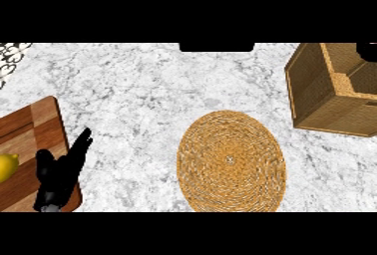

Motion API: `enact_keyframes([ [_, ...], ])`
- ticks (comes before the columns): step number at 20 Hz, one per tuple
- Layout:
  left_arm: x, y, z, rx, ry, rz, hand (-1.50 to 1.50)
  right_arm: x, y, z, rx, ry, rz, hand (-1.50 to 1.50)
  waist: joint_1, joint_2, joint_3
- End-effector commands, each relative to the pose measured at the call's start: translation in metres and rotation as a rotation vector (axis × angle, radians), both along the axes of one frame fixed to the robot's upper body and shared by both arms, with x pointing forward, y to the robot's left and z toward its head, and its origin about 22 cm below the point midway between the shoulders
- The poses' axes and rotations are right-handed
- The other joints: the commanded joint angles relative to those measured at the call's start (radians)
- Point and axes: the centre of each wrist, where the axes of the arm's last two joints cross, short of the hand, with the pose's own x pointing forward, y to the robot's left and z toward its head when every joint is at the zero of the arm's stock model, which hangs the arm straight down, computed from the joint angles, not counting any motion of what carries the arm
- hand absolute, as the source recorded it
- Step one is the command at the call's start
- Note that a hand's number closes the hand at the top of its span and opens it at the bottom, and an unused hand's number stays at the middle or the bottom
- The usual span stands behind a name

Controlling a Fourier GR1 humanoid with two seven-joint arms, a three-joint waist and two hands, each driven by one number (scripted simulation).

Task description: Pick the cupcake from the placemat and place it in the basket

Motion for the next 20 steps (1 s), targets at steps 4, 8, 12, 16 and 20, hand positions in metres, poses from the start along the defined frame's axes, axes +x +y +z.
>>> enact_keyframes([
  [4, -0.011, 0.017, -0.022, -0.003, 0.179, 0.039, 0.0, -0.002, -0.019, -0.007, -0.169, 0.092, 0.028, -1.5, -0.007, 0.007, -0.015],
  [8, -0.016, -0.003, -0.025, -0.016, 0.166, 0.021, 0.0, -0.006, -0.056, -0.013, -0.173, 0.054, 0.013, -1.5, 0.001, 0.01, -0.014],
  [12, -0.023, 0.005, -0.031, -0.007, 0.163, 0.023, 0.0, -0.008, -0.057, 0.002, -0.123, -0.024, 0.0, -1.5, -0.003, 0.006, -0.015],
  [16, -0.025, 0.002, -0.028, 0.002, 0.176, 0.034, 0.0, -0.023, -0.071, 0.008, -0.039, -0.092, -0.065, -1.5, -0.013, 0.003, -0.014],
  [20, -0.02, 0.006, -0.029, -0.029, 0.175, 0.037, 0.0, -0.042, -0.103, 0.021, 0.006, -0.116, -0.13, -1.5, -0.017, 0.005, -0.015],
])
